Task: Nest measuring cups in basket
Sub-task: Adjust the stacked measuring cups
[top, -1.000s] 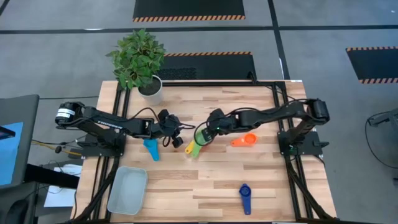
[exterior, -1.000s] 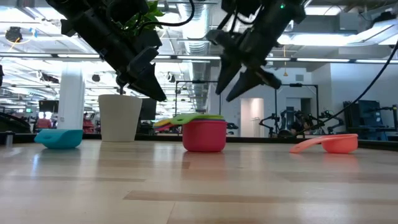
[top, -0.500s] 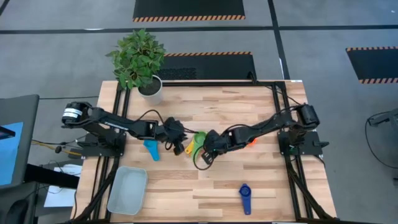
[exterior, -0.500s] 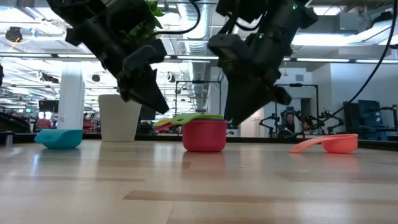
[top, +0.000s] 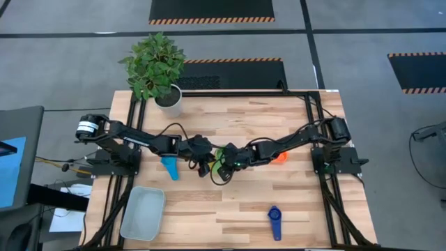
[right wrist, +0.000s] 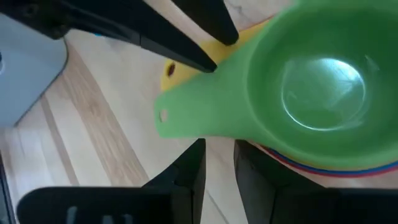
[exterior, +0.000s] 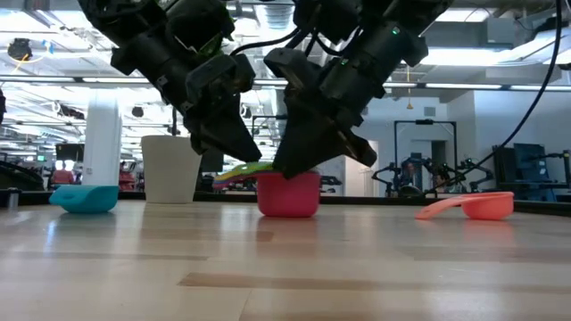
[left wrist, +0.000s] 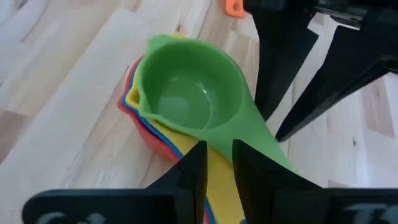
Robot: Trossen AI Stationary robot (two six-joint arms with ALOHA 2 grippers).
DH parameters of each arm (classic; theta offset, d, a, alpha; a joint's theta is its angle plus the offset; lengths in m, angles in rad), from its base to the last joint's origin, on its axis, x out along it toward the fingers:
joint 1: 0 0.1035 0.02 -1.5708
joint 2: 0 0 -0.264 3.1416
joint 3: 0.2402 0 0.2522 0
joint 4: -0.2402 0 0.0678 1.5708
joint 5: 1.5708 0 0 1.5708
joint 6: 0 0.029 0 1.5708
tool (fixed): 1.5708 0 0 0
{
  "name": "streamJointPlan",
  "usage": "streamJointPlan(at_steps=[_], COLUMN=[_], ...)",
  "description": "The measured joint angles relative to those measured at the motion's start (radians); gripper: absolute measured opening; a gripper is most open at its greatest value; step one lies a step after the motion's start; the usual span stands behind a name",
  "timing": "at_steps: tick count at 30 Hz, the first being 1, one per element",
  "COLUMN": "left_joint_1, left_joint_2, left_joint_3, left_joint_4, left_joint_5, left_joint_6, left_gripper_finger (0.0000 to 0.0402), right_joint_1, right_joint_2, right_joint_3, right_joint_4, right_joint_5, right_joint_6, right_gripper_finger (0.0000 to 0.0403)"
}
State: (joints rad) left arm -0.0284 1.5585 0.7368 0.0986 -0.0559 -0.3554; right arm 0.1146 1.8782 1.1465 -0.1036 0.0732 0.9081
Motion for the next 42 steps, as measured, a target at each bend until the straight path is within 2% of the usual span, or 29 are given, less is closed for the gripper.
streamJointPlan(at_steps=[7, 14, 16, 25, 33, 42], left_joint_1=[0.0, 0.005, 0.017, 0.042, 0.042, 0.04], left_joint_2=[-0.016, -0.045, -0.043, 0.068, 0.071, 0.071], left_joint_3=[0.001, 0.001, 0.001, 0.0, 0.001, 0.001], left_joint_4=[-0.025, -0.13, -0.159, -0.127, -0.08, -0.076], left_joint_5=[-0.05, -0.2, -0.21, -0.071, 0.023, 0.034], left_joint_6=[0.001, 0.004, 0.01, -0.006, -0.008, -0.006], left_gripper_finger=[0.0063, 0.0063, 0.0063, 0.0063, 0.0063, 0.0063], right_joint_1=[0.007, 0.027, 0.035, 0.028, -0.004, -0.018], right_joint_2=[0.0, 0.0, 0.0, 0.0, -0.001, -0.001], right_joint_3=[0.0, 0.0, 0.0, 0.0, 0.0, 0.0], right_joint_4=[-0.022, -0.022, -0.015, 0.003, 0.037, 0.04], right_joint_5=[-0.007, -0.044, -0.048, -0.042, -0.043, -0.047], right_joint_6=[0.0, 0.0, 0.0, -0.016, -0.047, -0.053], right_gripper_finger=[0.0108, 0.0108, 0.0108, 0.0108, 0.0108, 0.0108])
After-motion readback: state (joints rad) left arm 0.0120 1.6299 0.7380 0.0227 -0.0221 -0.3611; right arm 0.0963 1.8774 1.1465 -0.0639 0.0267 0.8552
